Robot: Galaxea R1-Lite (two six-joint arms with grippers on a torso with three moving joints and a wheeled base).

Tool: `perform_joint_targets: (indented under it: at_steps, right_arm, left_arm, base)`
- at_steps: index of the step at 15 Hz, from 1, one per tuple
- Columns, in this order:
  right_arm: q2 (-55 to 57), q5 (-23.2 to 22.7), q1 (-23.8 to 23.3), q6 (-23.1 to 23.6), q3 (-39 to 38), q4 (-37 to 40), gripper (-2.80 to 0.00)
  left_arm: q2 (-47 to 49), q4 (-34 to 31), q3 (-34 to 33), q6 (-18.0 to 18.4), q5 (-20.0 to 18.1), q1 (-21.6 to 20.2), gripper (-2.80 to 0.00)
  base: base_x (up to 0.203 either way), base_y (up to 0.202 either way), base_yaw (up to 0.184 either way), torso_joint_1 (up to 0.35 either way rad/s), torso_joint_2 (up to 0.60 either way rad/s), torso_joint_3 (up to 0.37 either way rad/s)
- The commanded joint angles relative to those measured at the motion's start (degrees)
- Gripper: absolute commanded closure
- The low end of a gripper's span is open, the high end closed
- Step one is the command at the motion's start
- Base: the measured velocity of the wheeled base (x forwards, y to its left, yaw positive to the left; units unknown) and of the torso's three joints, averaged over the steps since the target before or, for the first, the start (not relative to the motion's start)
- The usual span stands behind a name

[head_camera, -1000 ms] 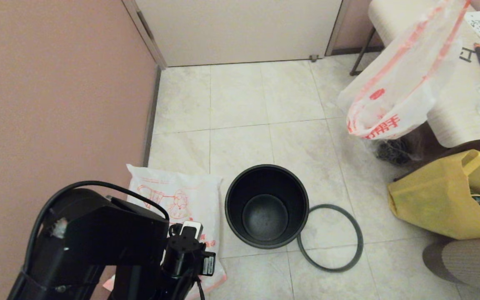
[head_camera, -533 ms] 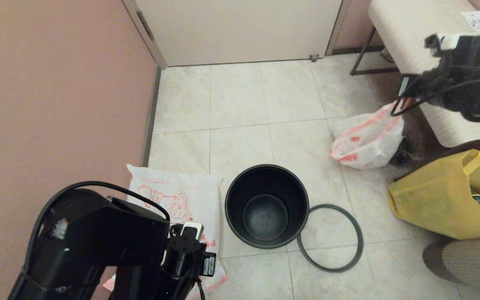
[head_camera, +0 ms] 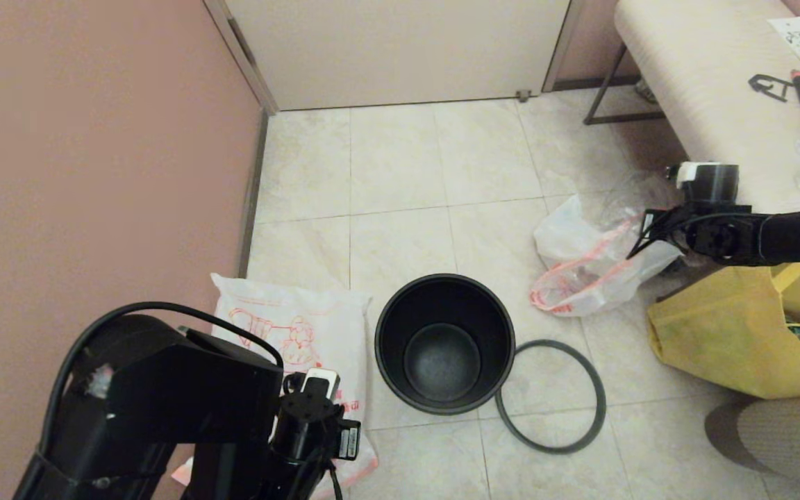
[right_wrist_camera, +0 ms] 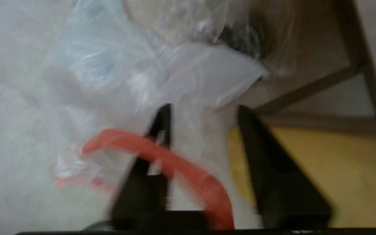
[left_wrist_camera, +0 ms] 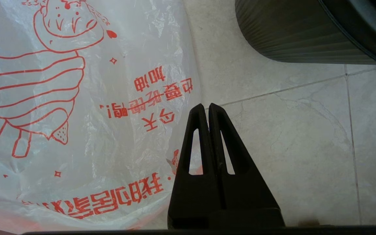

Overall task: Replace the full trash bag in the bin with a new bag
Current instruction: Place the trash bag on the floor

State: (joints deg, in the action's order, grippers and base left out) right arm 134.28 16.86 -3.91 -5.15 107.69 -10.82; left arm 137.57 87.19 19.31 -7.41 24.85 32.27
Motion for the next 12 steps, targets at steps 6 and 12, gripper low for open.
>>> perform_joint_targets:
  at_steps: [6,12]
  right_arm:
    - [-20.4,-8.9,4.04,-7.86,-9.64,18.29,-2.8]
    - [-20.16,-20.18,1.56,-9.01,-10.02,33.5,-2.8]
  left_arm:
    - [-0.57,0.48,-0.96,-0.06,0.37,-0.28,0.0]
    - [-0.9,0.48,-1.2,-0.06,0.37,-0.63,0.0]
  base:
    - [0.0,0.0,0.0,0.0,0.0,0.0]
    - [0.0,0.0,0.0,0.0,0.0,0.0]
